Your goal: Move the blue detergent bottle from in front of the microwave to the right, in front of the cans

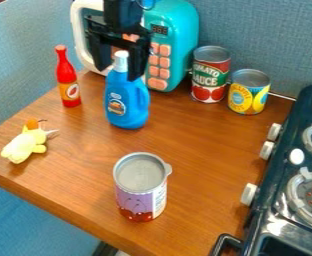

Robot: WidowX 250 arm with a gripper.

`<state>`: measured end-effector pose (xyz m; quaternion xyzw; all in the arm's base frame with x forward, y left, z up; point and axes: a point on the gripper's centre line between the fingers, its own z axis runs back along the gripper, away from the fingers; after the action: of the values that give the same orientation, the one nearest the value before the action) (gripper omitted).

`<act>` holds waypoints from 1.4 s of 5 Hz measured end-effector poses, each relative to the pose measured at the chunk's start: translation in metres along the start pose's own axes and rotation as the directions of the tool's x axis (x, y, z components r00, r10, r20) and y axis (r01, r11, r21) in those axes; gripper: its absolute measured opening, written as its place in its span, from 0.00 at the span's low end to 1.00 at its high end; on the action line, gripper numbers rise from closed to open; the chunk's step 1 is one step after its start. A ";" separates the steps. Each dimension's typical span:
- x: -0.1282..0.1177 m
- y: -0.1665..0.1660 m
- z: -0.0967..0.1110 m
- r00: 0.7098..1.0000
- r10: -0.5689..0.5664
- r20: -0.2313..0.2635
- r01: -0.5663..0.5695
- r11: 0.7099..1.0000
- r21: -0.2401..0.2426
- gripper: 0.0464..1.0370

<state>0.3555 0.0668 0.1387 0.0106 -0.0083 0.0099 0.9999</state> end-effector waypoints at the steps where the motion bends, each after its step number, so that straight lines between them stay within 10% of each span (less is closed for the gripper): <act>1: 0.004 0.007 -0.007 1.000 0.009 -0.002 -0.009 1.000 0.001 0.96; 5: 0.022 0.024 0.001 0.999 0.035 -0.017 -0.036 0.998 -0.054 0.96; 7: 0.026 0.031 -0.008 0.996 0.082 -0.026 -0.084 0.995 -0.061 0.79</act>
<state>0.3809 0.0983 0.1321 -0.0209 0.0024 0.0512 0.9985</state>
